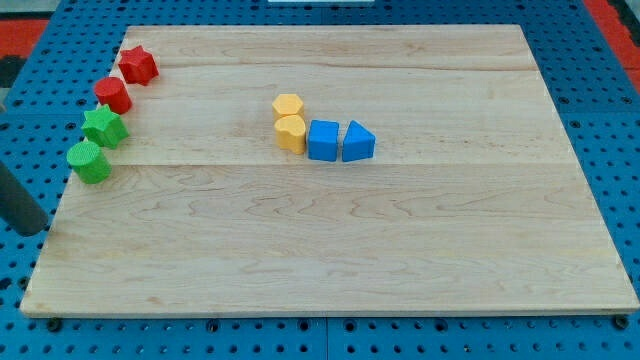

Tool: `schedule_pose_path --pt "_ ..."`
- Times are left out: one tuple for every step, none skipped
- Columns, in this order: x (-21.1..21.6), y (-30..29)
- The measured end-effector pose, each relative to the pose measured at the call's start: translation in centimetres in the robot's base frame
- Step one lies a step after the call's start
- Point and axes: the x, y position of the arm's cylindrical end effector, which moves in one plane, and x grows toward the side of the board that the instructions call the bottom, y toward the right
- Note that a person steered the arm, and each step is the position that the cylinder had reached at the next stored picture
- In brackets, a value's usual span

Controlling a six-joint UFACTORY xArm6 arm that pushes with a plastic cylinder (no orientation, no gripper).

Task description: Slide the green circle to the right of the green star

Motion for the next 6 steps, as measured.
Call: schedule_pose_path --pt "-5.2 2.4" --pt "-7.8 4.7" --pt "-7.4 5.3" --pt "-5.2 0.0" --pt "-7.2 0.1" --pt "-10.1 7.0"
